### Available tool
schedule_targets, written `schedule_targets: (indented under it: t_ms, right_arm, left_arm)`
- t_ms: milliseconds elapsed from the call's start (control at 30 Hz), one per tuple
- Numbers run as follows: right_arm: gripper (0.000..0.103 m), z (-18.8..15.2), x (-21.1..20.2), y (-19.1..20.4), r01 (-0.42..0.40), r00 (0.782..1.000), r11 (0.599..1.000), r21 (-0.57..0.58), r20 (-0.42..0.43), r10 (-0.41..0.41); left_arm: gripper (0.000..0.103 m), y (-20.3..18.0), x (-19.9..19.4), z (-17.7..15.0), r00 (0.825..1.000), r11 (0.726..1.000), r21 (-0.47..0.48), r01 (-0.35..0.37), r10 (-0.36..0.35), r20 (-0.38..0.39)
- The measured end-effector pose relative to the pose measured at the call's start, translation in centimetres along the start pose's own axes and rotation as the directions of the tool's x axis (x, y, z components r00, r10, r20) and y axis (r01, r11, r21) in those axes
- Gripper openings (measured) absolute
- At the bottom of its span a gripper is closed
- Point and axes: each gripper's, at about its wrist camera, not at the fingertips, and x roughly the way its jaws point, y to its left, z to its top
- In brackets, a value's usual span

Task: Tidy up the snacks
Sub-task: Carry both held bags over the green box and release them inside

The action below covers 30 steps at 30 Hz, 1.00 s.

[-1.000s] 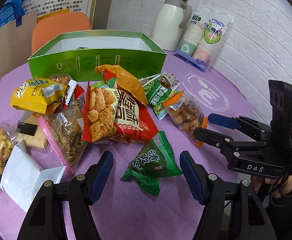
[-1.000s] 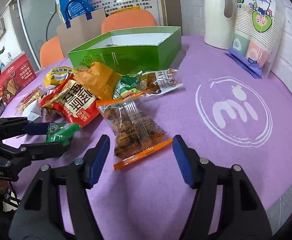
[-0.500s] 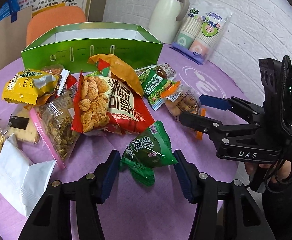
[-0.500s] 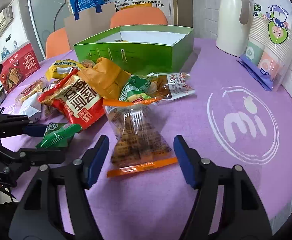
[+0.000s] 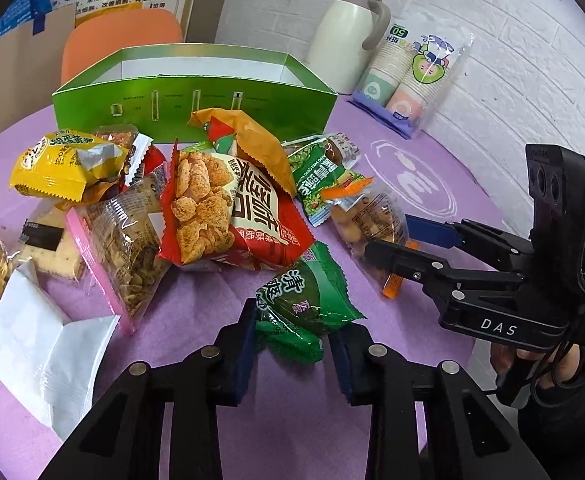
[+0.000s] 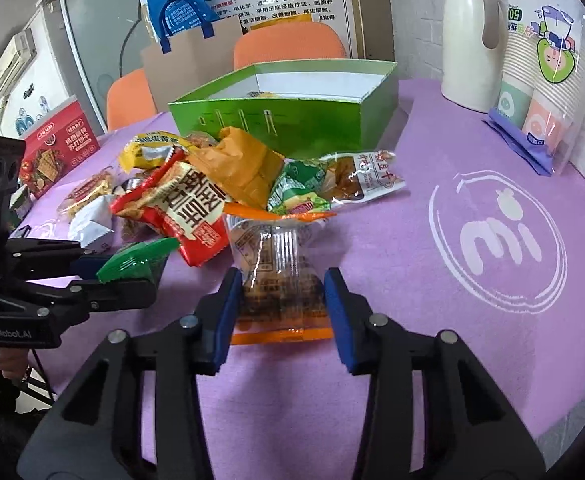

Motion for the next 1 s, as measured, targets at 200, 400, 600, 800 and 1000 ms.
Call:
schedule_targets:
  t_ms: [200, 400, 600, 800, 1000]
  right_arm:
    - [0.044, 2.1, -2.3, 1.1, -0.024, 0.997, 0.999, -0.039, 0.075, 0.027]
    - [0.044, 5.8, -2.9, 1.3, -0.009, 0.987, 0.998, -0.069, 0.159, 0.02]
    - [0.044, 10.4, -0.6, -0.2, 0.016, 0.982, 0.999, -0.037, 0.191, -0.009]
    - [0.044, 13.5, 3.5, -2.8, 0.011, 0.985, 0.999, 0.041, 0.169, -0.018]
    - [0.044, 14.7, 7.3, -3.3, 0.017, 0.992, 0.999, 0.038, 0.121, -0.021]
  left_arm:
    - [0.033, -0.8, -3.7, 0.9, 0.994, 0.998, 0.014, 0.065, -0.066, 0.082]
    - [0.033, -0.4, -6.9, 4.7, 0.981, 0.999, 0.031, 0.009, -0.015, 0.196]
    - [0.033, 2.2, -7.4, 10.8, 0.963, 0.999, -0.038, -0.035, 0.044, 0.265]
    - [0.034, 5.5, -4.7, 15.8, 0.96, 0.988, -0.129, -0.08, 0.111, 0.255]
    - [0.034, 7.4, -0.8, 18.6, 0.969, 0.981, -0.141, -0.13, 0.156, 0.193]
